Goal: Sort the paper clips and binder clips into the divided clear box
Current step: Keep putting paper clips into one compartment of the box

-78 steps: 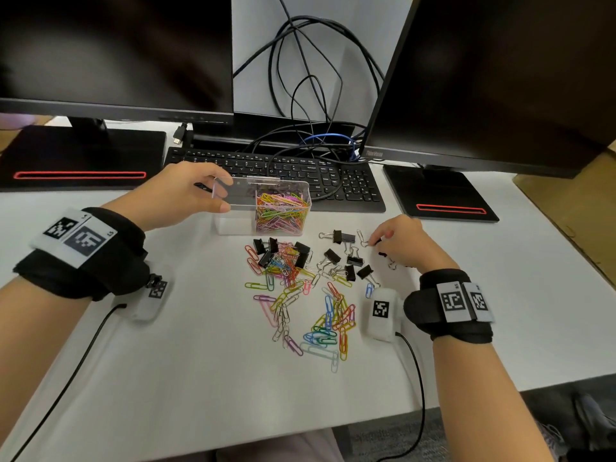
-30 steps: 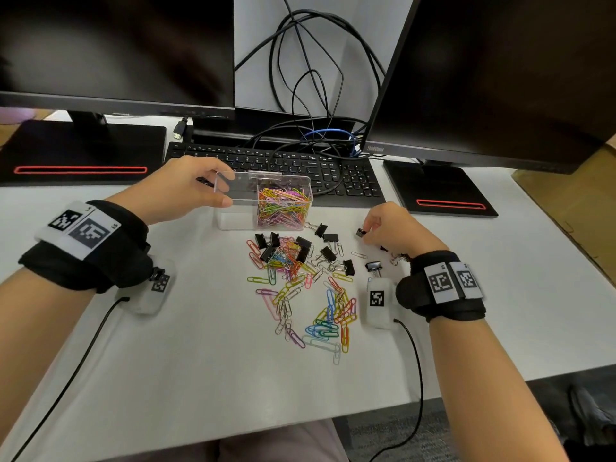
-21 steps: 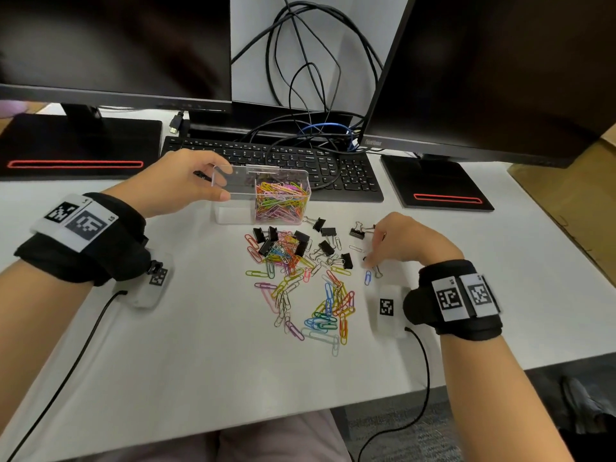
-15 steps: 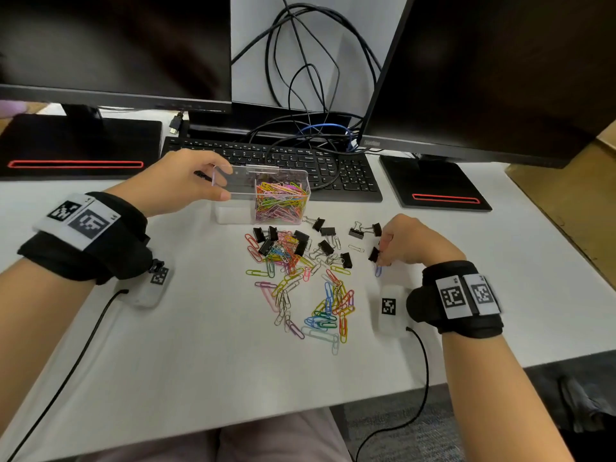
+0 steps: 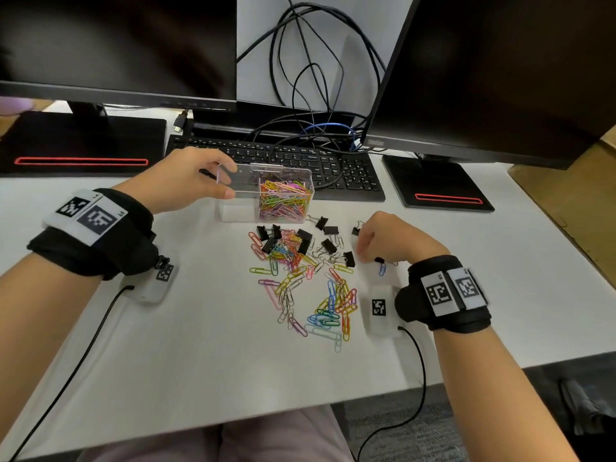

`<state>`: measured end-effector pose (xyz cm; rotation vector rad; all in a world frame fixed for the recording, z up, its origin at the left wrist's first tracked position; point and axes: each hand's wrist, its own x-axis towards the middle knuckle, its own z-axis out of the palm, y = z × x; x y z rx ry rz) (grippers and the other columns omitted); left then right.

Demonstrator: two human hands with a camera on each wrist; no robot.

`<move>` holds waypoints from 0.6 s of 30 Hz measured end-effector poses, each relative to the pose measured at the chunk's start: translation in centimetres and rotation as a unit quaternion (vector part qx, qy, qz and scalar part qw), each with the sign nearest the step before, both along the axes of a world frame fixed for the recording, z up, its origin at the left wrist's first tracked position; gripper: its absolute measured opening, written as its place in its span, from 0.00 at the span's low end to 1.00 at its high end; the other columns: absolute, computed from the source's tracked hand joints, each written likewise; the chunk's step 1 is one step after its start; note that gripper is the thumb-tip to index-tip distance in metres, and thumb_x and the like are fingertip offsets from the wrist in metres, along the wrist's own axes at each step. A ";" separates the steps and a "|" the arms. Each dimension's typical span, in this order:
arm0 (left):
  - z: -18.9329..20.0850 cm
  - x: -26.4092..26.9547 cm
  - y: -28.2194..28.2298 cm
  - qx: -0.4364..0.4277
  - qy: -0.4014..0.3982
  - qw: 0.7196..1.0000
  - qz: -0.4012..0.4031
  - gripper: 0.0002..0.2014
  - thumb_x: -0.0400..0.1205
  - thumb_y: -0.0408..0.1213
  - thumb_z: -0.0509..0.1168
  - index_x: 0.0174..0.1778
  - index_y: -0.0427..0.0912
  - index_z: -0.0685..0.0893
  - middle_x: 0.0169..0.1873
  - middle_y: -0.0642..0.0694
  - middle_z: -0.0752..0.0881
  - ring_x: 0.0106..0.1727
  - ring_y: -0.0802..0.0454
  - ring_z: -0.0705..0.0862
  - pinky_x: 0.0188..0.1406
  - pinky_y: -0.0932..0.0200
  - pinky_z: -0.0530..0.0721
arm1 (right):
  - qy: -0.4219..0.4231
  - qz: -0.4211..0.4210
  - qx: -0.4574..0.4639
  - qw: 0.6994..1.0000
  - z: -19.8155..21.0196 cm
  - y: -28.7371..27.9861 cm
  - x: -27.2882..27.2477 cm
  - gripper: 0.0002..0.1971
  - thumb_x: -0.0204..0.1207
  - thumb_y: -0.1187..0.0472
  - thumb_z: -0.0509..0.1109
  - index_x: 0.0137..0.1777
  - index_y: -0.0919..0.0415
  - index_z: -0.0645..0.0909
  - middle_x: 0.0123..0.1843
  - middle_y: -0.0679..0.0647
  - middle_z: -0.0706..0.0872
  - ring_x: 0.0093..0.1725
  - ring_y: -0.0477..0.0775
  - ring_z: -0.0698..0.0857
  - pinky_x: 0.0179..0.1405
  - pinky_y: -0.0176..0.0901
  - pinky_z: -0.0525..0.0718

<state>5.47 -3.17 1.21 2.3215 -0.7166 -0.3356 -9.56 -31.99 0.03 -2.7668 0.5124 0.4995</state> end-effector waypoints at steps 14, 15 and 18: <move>-0.2 0.3 0.1 -0.015 0.002 1.000 -0.004 0.20 0.75 0.38 0.76 0.63 0.50 0.82 0.52 0.51 0.87 0.51 0.53 0.87 0.58 0.57 0.78 | 0.003 0.056 0.033 0.998 -0.1 2.4 0.0 0.14 0.64 0.57 0.82 0.47 0.53 0.83 0.41 0.40 0.74 0.48 0.54 0.79 0.53 0.50 0.78; -0.2 0.3 0.1 -0.015 0.002 1.000 -0.005 0.20 0.75 0.38 0.76 0.63 0.50 0.82 0.51 0.51 0.87 0.51 0.53 0.87 0.58 0.57 0.78 | 0.012 0.064 0.030 0.997 0.0 2.6 0.1 0.13 0.65 0.57 0.82 0.47 0.53 0.83 0.41 0.41 0.75 0.49 0.54 0.80 0.52 0.49 0.79; -0.3 0.4 0.1 -0.014 0.002 1.000 -0.007 0.20 0.75 0.39 0.76 0.63 0.50 0.82 0.51 0.52 0.87 0.51 0.54 0.87 0.57 0.58 0.77 | 0.024 0.068 0.026 0.997 0.0 2.8 0.2 0.12 0.66 0.59 0.81 0.45 0.54 0.82 0.42 0.45 0.78 0.49 0.55 0.81 0.48 0.46 0.77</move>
